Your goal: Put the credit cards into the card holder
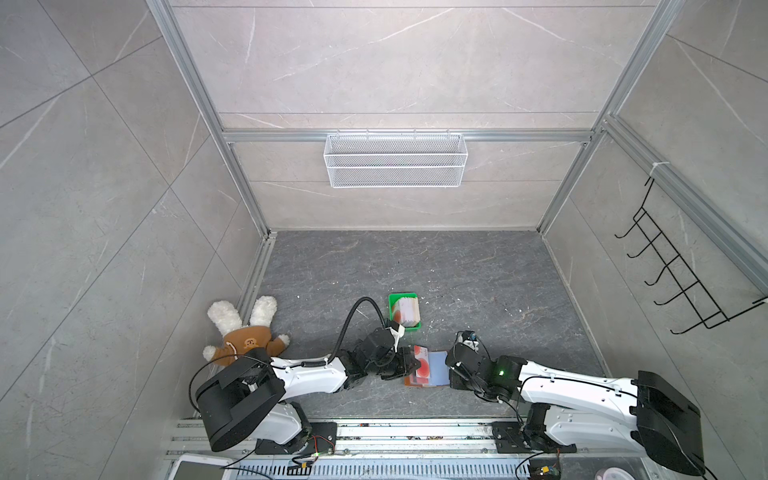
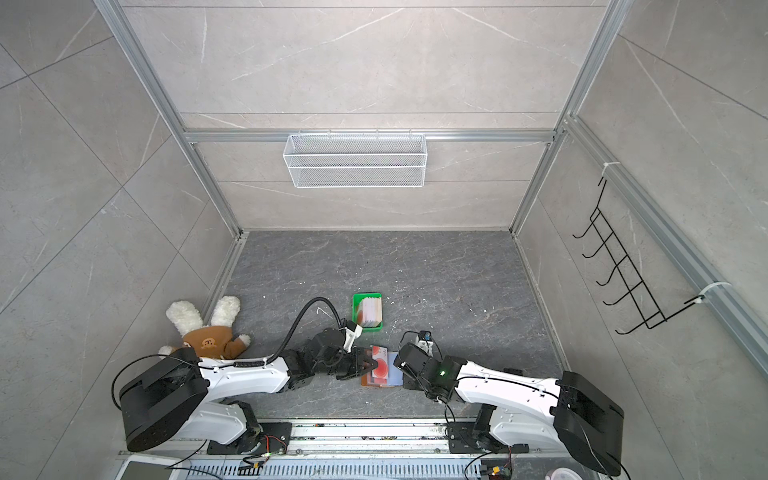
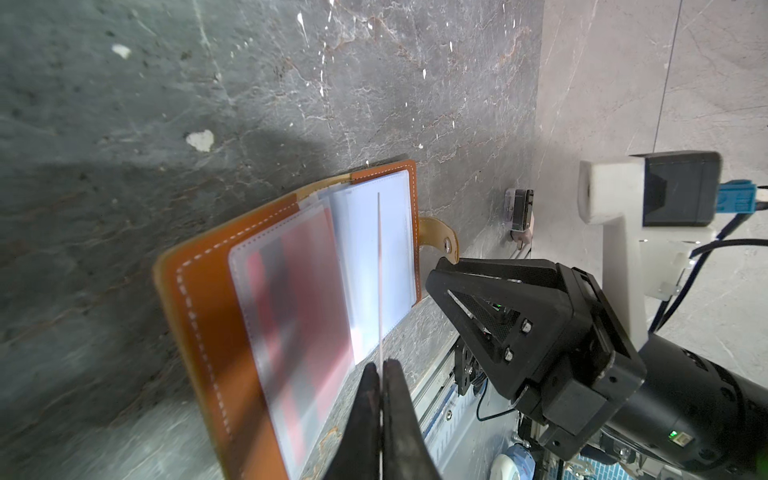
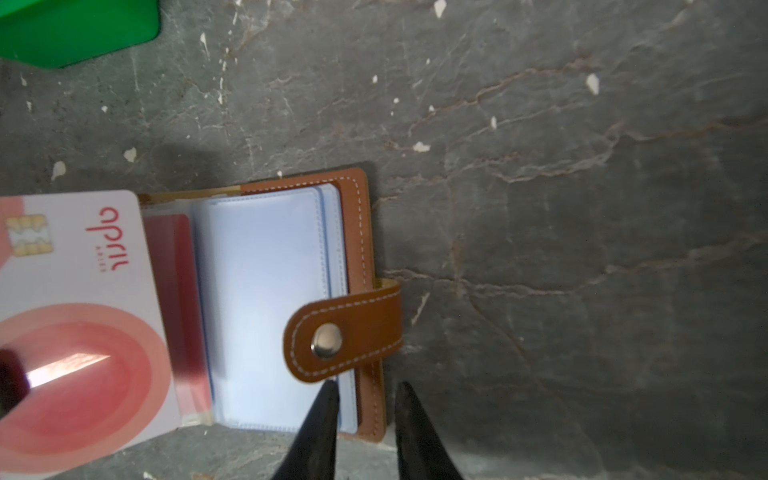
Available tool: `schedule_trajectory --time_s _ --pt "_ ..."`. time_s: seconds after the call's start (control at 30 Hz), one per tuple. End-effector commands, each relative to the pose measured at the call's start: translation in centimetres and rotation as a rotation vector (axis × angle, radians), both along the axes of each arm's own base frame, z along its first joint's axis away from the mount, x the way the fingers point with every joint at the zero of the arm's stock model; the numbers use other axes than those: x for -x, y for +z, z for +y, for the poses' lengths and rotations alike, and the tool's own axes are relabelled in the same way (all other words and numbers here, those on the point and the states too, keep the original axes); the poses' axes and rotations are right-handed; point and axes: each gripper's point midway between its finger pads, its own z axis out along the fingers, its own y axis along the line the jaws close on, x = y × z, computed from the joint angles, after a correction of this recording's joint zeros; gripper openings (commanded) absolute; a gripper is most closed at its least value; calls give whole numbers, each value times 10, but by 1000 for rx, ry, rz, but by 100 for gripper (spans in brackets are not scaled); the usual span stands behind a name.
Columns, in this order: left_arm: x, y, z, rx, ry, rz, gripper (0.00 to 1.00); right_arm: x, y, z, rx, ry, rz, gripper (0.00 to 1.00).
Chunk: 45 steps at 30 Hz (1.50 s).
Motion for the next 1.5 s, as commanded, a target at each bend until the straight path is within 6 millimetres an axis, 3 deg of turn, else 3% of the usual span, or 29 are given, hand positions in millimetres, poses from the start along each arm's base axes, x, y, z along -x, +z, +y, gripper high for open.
schedule_trajectory --time_s 0.0,0.47,1.47 --pt "-6 9 -7 7 -7 -32 0 1 0 2 -9 -5 1 27" --pt "-5 0 -8 7 30 33 0 5 -16 -5 45 -10 37 11" --pt "0 -25 -12 16 41 130 0 8 -28 -10 94 -5 64 7"
